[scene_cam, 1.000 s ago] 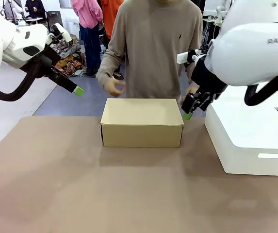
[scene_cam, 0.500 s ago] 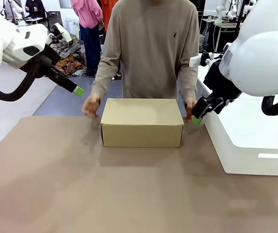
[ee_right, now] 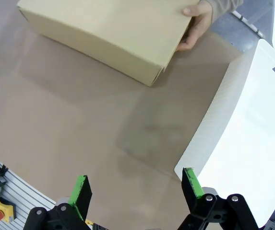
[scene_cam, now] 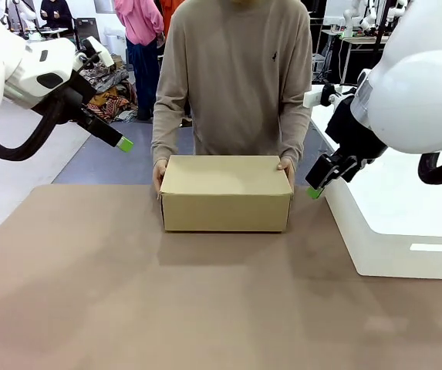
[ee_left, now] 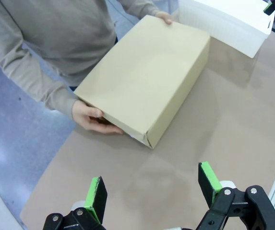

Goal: Pack the shoes into the box.
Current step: Press down on the lid of the Shoes Box.

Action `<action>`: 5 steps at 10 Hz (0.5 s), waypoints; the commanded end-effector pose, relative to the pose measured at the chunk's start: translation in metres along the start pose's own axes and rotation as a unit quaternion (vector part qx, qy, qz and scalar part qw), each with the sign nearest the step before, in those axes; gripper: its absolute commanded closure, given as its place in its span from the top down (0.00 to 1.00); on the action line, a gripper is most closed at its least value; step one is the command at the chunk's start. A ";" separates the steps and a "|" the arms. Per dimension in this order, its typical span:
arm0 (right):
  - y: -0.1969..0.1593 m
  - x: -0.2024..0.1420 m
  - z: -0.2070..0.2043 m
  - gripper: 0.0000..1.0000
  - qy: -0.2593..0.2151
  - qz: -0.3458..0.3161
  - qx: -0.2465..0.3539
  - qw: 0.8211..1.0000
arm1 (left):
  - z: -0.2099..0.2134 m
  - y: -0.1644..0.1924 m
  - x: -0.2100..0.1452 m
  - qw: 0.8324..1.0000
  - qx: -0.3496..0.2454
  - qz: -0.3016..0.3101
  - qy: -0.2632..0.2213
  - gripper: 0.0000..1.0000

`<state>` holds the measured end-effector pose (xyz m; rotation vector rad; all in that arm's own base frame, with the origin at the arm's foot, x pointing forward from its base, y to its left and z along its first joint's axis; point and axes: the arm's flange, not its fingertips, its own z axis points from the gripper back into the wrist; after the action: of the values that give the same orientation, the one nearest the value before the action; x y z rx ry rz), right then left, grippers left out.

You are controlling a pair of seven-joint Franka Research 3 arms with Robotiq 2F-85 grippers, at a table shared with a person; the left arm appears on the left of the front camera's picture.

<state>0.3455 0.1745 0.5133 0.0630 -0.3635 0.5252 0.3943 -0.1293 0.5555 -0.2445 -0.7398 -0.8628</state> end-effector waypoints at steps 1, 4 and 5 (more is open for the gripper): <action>0.001 0.000 0.000 1.00 0.000 0.000 -0.001 1.000 | 0.001 0.000 -0.002 1.000 0.004 0.002 0.003 1.00; 0.001 0.000 0.000 1.00 0.000 0.000 -0.001 1.000 | 0.001 0.000 -0.002 1.000 0.004 0.002 0.003 1.00; 0.001 0.000 0.000 1.00 0.000 0.000 -0.001 1.000 | 0.001 0.000 -0.002 1.000 0.004 0.002 0.003 1.00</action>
<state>0.3455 0.1745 0.5133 0.0630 -0.3635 0.5252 0.3943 -0.1293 0.5555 -0.2445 -0.7398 -0.8628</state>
